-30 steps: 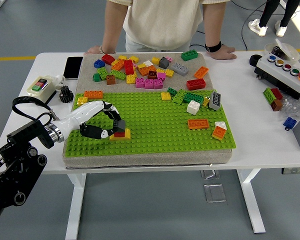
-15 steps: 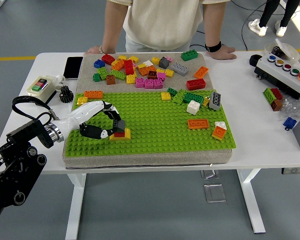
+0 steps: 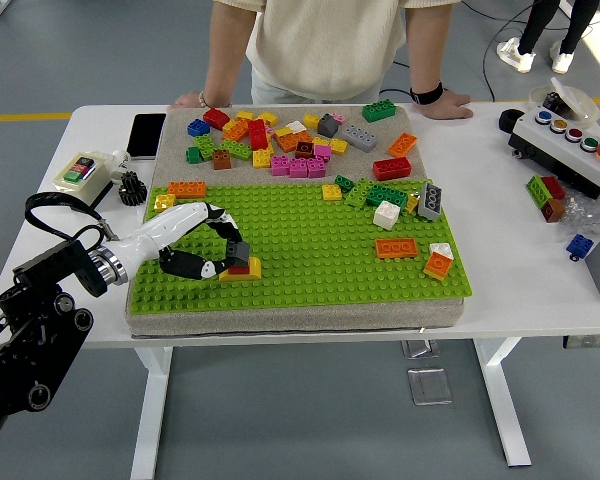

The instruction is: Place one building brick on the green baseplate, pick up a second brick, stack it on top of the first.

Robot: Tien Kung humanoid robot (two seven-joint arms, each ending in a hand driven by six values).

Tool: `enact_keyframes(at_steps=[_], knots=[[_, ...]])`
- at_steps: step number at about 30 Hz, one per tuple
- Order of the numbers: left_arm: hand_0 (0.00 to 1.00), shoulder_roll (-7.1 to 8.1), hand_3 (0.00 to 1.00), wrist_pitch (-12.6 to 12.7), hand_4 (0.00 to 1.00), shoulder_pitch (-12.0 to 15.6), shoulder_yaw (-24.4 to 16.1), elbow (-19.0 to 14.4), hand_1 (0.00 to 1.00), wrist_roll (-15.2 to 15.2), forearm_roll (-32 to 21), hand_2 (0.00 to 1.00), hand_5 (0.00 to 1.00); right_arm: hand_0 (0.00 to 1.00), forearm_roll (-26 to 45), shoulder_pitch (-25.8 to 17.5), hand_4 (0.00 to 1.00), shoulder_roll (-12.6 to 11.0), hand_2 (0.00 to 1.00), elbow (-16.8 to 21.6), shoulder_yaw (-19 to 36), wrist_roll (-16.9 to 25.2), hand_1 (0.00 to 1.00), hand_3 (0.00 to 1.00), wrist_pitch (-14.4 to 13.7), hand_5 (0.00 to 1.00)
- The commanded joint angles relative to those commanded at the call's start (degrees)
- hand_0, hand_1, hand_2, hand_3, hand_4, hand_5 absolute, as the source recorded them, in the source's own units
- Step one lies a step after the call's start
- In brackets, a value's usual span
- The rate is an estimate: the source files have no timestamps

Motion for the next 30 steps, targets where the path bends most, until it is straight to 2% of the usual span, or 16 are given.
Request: enact_keyframes(at_steps=[16,17,30], knots=[[0.693,-0.07,0.553,-0.07,0.771,0.08,-0.07,0.09,0.623,-0.01,-0.3,0.588,0.041,0.73,0.03,-0.14,0.928,0.12,0.687,0.0,-0.21,0.07,0.639,0.623,-0.13,0.475],[0.707,-0.07,0.556,-0.07,0.801,0.06,-0.07,0.09,0.627,-0.01,-0.3,0.59,0.051,0.731,0.03,-0.13,0.927,0.12,0.687,0.0,-0.22,0.07,0.639,0.621,-0.13,0.475],[0.714,-0.2,0.555,-0.04,0.812,-0.11,-0.18,0.23,0.629,0.02,-0.51,0.589,0.063,0.73,0.15,-0.16,0.927,0.19,0.687,0.0,-0.44,0.14,0.639,0.622,-0.17,0.476]])
